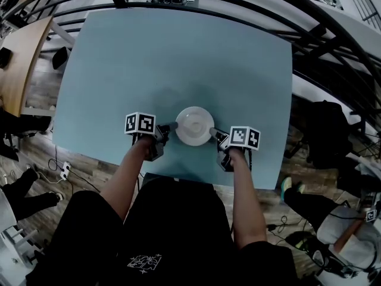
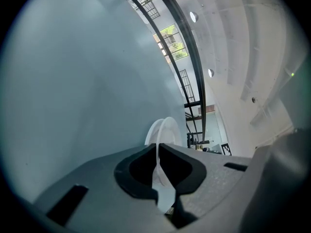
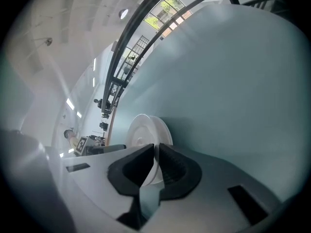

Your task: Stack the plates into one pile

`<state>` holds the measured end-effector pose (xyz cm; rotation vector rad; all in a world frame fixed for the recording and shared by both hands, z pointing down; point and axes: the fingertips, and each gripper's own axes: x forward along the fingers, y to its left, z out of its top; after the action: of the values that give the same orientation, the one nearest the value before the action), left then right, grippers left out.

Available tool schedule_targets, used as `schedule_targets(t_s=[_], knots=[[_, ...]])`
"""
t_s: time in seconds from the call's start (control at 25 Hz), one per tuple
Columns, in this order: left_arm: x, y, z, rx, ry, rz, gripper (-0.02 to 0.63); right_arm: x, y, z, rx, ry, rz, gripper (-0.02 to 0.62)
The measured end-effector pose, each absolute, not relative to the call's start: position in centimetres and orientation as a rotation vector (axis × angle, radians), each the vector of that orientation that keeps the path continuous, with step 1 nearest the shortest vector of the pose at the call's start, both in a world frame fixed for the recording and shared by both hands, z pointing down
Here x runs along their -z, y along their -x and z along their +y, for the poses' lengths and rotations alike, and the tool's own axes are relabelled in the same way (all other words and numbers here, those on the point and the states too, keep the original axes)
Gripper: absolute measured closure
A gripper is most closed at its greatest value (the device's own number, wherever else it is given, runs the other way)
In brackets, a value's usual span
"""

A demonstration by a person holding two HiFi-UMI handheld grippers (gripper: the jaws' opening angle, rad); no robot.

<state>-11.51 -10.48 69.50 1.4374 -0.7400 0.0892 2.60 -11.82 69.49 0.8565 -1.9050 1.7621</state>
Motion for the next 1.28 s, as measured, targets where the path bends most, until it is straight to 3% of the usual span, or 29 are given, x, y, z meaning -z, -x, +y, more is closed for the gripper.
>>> schedule_targets(t_s=[0.72, 1.28], knots=[[-70.7, 11.1, -10.4, -0.14, -1.396, -0.757, 0.578, -70.6, -2.7, -11.5, -1.748, -0.787, -1.875, 0.565], [-69.9, 10.2, -11.2, -0.241, -1.391, -0.761, 0.486, -70.6, -2.8, -11.3, -1.543, -0.78, -1.826, 0.56]])
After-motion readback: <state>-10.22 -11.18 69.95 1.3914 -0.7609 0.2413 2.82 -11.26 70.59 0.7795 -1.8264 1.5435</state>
